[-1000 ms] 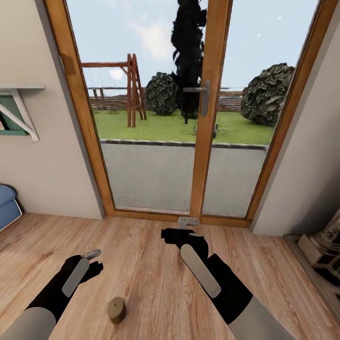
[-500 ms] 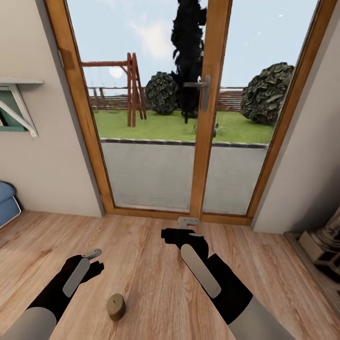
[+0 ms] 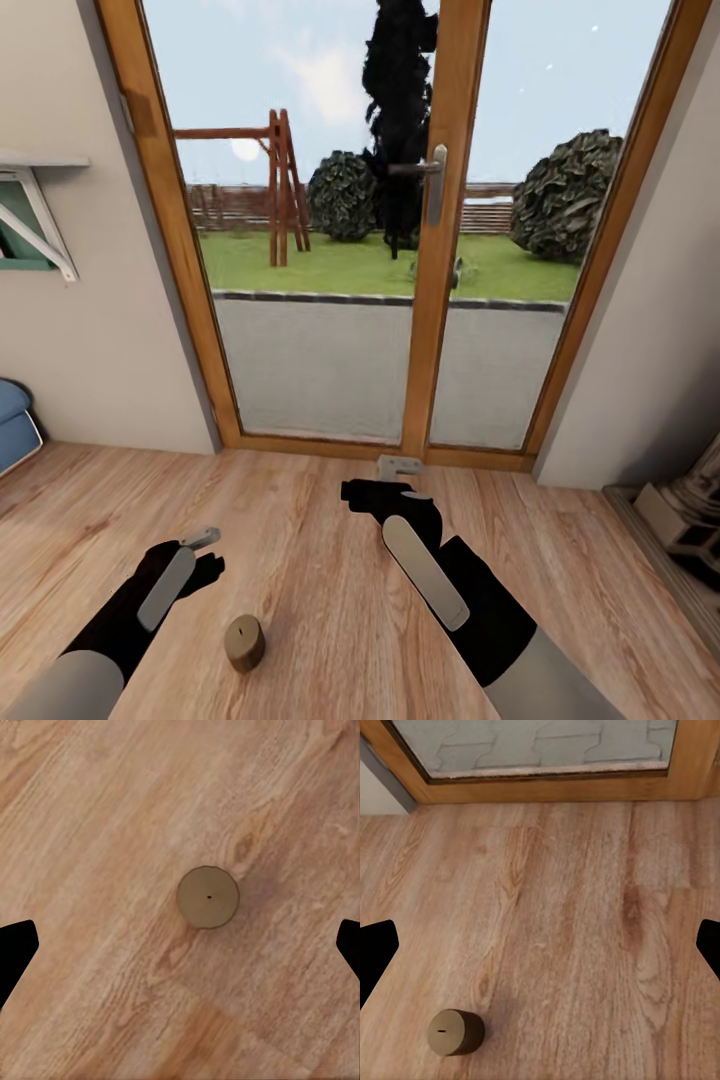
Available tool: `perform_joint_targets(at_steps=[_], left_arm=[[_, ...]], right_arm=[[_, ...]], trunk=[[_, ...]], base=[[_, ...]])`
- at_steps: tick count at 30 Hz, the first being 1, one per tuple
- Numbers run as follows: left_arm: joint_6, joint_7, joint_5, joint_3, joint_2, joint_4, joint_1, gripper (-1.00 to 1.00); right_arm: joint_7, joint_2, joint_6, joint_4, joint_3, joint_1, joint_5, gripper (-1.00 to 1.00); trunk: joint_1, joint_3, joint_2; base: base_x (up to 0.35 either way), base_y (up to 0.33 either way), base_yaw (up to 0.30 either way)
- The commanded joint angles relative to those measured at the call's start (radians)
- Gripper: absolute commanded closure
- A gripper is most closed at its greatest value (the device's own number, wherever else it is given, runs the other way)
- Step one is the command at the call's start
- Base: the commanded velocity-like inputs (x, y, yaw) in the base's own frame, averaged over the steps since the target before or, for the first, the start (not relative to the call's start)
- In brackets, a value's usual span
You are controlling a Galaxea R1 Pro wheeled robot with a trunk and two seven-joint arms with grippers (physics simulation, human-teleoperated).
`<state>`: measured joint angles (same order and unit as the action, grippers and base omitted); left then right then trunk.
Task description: Place each of the two pumpkins and all three candles from the living room inside a cabinet in the living room (use any cabinet), then make sure every cabinet is closed, and position the cauldron so it is next to a table in the living room.
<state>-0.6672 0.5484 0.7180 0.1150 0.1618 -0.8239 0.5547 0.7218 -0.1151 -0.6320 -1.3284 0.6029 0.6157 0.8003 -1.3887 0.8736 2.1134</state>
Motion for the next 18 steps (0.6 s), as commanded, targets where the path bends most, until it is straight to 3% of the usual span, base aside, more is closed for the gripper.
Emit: perform_joint_targets(at_steps=[1,5,7,18], left_arm=[[-0.001,0.01,0.01,0.022,-0.001,-0.001,0.001,-1.0],[0.0,0.01,0.009,0.092,-0.013,-0.001,0.001,-1.0],[0.0,0.01,0.008,0.109,-0.016,-0.001,0.001,-1.0],[0.03,0.011,0.004,0.122,-0.018,-0.001,0.001,-1.0]], right_arm=[[0.009,0.0,-0.002,-0.001,0.0,0.001,0.008,-1.0],[0.009,0.0,-0.002,-0.001,-0.004,0.001,0.008,-1.0],[0.008,0.0,-0.002,0.0,-0.005,0.001,0.008,-1.0],[0.011,-0.002,-0.002,0.007,-0.007,0.001,0.008,-1.0]], trunk=[[-0.004,0.004,0.008],[-0.019,0.017,0.036],[-0.027,0.023,0.05],[-0.069,0.057,0.127]], base=[[0.0,0.0,0.0],[0.0,0.0,0.0],[0.0,0.0,0.0],[0.0,0.0,0.0]])
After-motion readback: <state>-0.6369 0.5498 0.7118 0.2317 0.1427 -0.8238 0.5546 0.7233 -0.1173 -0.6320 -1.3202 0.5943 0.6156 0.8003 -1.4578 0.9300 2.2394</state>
